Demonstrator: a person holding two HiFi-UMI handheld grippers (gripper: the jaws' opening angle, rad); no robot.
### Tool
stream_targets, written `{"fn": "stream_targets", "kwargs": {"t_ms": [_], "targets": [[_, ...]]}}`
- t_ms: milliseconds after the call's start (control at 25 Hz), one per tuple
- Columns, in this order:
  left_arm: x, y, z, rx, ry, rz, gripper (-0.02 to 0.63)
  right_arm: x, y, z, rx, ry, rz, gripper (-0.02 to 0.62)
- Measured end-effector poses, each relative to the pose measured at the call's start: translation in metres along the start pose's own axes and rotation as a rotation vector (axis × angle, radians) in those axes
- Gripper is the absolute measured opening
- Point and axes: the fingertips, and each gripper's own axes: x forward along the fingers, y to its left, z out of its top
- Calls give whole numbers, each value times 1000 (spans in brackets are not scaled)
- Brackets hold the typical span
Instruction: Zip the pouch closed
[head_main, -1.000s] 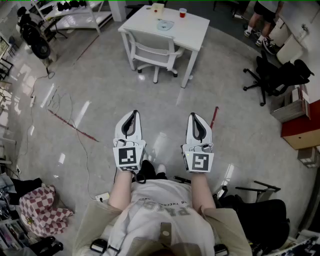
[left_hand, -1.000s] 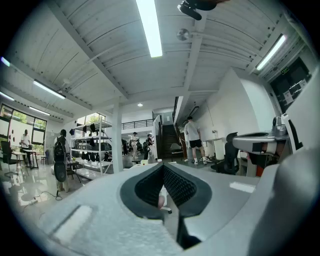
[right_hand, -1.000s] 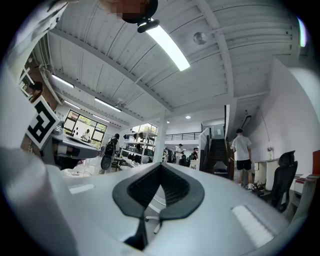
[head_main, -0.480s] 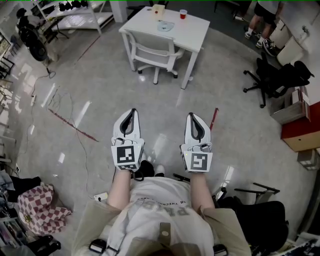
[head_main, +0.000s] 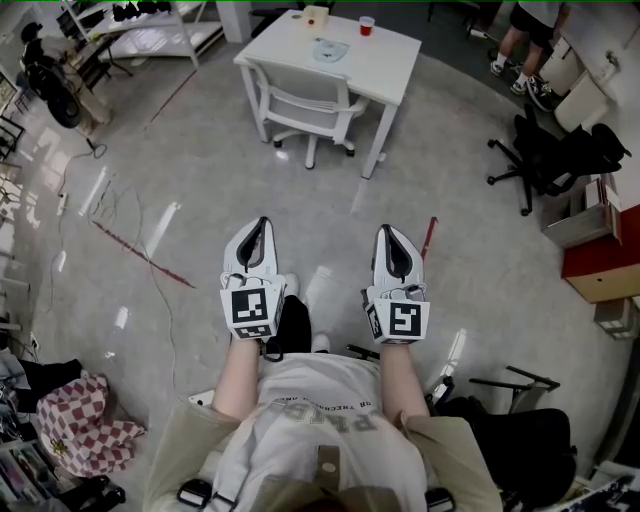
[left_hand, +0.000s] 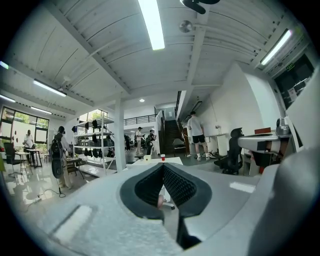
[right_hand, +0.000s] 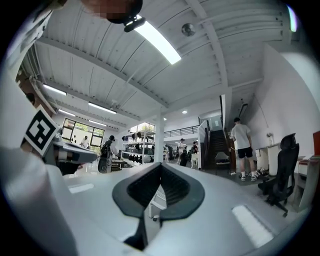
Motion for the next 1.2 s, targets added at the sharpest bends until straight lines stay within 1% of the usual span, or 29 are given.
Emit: {"fn": "stream_targets", "kwargs": {"t_ms": [80,120,160,200,280,400,520,840,1000,1200], "targets": [[17,5,-1,-22,17,-17,9,14,-2,-3,41,-1,11,1],[26,7,-2,-31,28,-33,9,22,-2,-4,58,0,23,88],[36,10,-4,-36,38,-52,9,32,-2,-4,71,-1,34,142],[46,13,-6,-38,45,-69,13,42,-2,-5,78,-3,39,149],[70,21,-10,-40,61,-99,84,67,-3,-9,76,3,40,176],[111,36,-11,-44,73,-131,157,108,-5,-17,71,18,38,187],[149,59,-7,-42,63,-142,161,150,-4,-23,73,36,33,196],[241,120,6,-51,51,-185,169,249,-5,-25,68,34,-10,198],[274,138,3,-62,67,-208,176,280,-9,-33,81,49,-23,198],[307,146,-13,-71,106,-219,176,305,-18,-50,100,82,-38,198]]}}
